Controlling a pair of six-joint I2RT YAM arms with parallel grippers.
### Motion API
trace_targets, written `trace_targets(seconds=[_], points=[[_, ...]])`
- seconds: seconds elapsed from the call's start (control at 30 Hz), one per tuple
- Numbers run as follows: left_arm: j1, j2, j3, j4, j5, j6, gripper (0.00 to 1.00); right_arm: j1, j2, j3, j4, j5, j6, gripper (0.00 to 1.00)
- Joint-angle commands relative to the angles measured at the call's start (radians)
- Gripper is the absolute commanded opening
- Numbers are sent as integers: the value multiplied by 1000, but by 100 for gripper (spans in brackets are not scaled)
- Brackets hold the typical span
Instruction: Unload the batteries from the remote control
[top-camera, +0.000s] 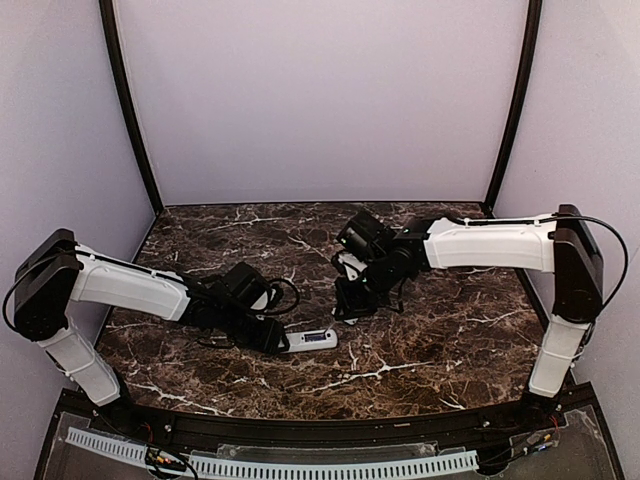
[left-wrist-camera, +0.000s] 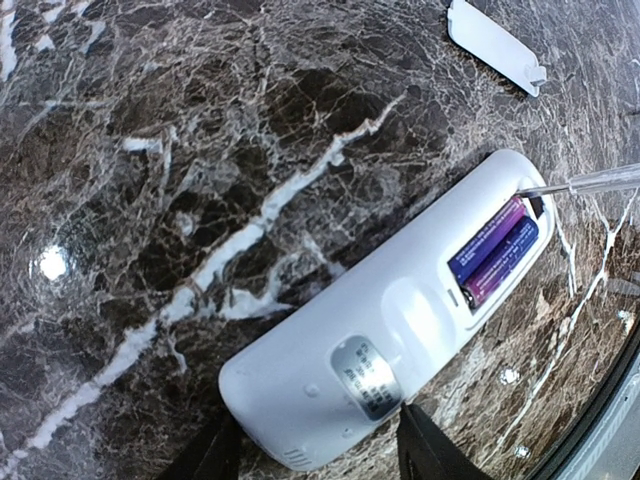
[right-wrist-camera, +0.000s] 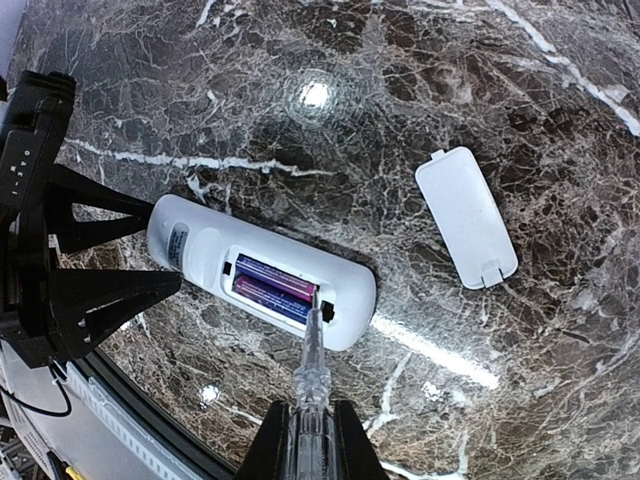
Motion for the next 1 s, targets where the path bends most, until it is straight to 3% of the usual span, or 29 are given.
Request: trace_targets(seconds=[0.0, 0.97], points=[[-12, 24, 1, 27, 13, -6, 53, 8, -3, -52, 104, -102, 6, 0], [-20, 63, -8, 48, 17, -11, 52, -154, -37, -306, 414, -525, -64, 0]])
